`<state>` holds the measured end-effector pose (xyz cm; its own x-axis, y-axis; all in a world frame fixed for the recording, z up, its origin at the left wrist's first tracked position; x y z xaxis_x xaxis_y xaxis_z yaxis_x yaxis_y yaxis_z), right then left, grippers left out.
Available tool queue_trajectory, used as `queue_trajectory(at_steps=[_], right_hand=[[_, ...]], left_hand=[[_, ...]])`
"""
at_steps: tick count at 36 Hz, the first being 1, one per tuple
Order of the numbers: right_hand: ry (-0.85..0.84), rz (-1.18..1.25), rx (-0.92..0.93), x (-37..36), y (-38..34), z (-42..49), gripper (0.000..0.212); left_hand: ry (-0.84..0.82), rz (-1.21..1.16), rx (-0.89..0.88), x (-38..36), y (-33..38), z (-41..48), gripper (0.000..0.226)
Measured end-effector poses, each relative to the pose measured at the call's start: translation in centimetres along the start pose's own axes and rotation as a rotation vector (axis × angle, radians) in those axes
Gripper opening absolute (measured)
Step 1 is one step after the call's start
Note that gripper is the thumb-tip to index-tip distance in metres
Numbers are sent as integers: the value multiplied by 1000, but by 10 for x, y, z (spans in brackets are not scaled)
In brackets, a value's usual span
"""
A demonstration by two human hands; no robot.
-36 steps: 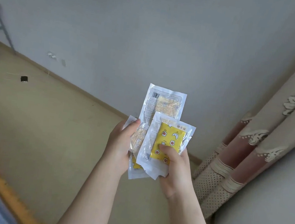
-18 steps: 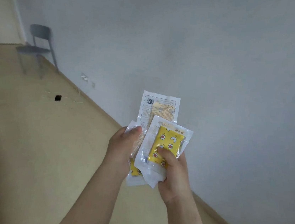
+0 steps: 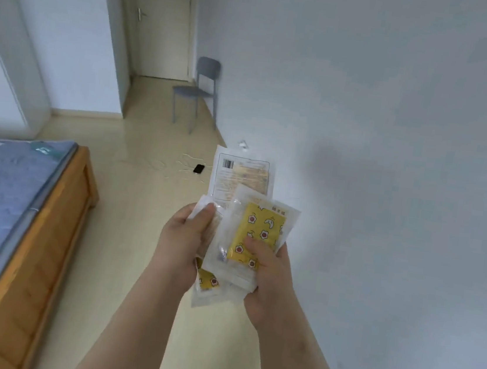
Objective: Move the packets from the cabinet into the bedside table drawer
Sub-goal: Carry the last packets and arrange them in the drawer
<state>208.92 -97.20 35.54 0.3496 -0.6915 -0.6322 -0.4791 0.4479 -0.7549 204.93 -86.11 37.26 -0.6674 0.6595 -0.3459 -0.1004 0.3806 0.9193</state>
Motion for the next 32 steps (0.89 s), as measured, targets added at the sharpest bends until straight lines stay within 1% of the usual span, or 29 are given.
queue_trajectory(at_steps=[2,5,9,15,17,22,27,32], right_hand=[[-55,-15,-33,-8,6,35,28],[-123,-27,-48,-23,10,86,41],[-185,-64,-23,-49,9,161,29],[-198,-36,-55,-107,4,278,31],[-201,-15,-71,-120,4,314,32],[-172,9,-137,-138,18,400,31],[-247,2,-143,-159,35,500,30],[-267,-14,-162,-175,34,612,31]], left_hand=[[71,-28,-3,6,2,33,13],[111,-63,-3,13,7,81,13],[122,-115,-13,21,27,155,14],[167,-137,-55,30,78,274,14],[179,-155,-45,32,88,309,13],[230,-130,12,44,96,392,12],[292,-170,10,59,106,485,11],[315,-202,13,55,117,595,12]])
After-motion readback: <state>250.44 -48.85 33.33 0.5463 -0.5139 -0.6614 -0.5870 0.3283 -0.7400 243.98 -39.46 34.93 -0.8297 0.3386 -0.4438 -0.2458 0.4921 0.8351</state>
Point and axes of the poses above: each hand's wrist, its own z-axis towards the middle knuckle, its own x-axis out of the back of the hand, y = z × x, the point moved 1 cm from there along z, towards the middle knuckle, and after that the axes turned 2 degrees about -x, right-handed, at the moved point
